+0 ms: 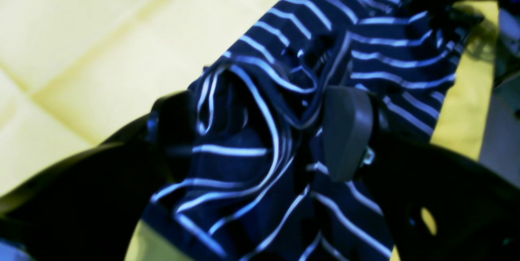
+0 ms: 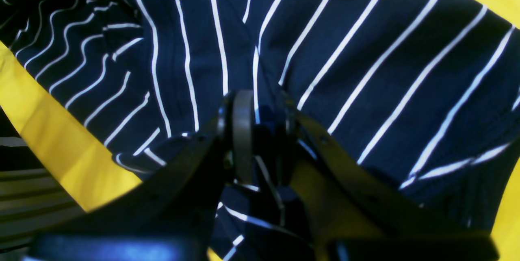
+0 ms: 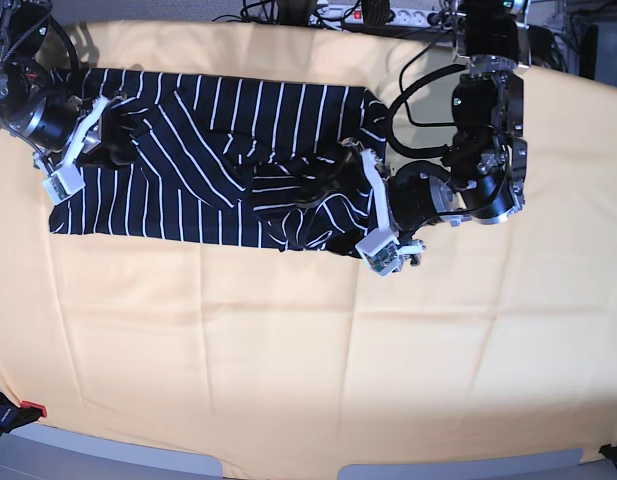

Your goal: Fold the T-shirt properly

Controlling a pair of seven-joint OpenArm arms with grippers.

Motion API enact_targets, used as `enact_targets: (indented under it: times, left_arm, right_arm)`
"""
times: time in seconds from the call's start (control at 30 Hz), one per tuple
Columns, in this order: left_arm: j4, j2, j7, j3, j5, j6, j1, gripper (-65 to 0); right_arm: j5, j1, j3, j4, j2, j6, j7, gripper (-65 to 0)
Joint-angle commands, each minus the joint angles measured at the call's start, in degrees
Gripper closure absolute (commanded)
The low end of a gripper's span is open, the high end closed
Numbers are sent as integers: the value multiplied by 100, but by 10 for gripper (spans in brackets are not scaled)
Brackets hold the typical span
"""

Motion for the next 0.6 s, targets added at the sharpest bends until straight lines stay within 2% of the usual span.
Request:
enact_targets:
  times: [0.0, 0.13, 0.23, 0.3, 0.37, 0.5, 0.57]
  left_arm:
    - [155, -63, -122, -28, -127, -47, -94, -492]
    - [186, -262, -208, -245, -9, -26, -96, -492]
    - [188, -411, -256, -649, 337, 365, -98, -492]
    - [186, -520, -249, -984, 308, 555, -66, -492]
    - [186, -704, -251, -1235, 120, 516, 26, -492]
    - [186, -1032, -208, -1266, -494, 33, 367, -492]
    - [186, -1091, -210, -1233, -549, -47, 505, -492]
  right_arm:
    - [127, 31, 37, 103, 85, 10, 107, -124]
    - [127, 31, 37, 103, 85, 10, 107, -124]
    - [129, 31, 37, 103, 85, 10, 109, -124]
    - [129, 31, 37, 103, 83, 10, 109, -124]
    - [238, 31, 37, 103, 83, 10, 107, -124]
    - [566, 31, 37, 103, 83, 10, 109, -124]
    - [597, 33, 37, 103, 83, 10, 107, -124]
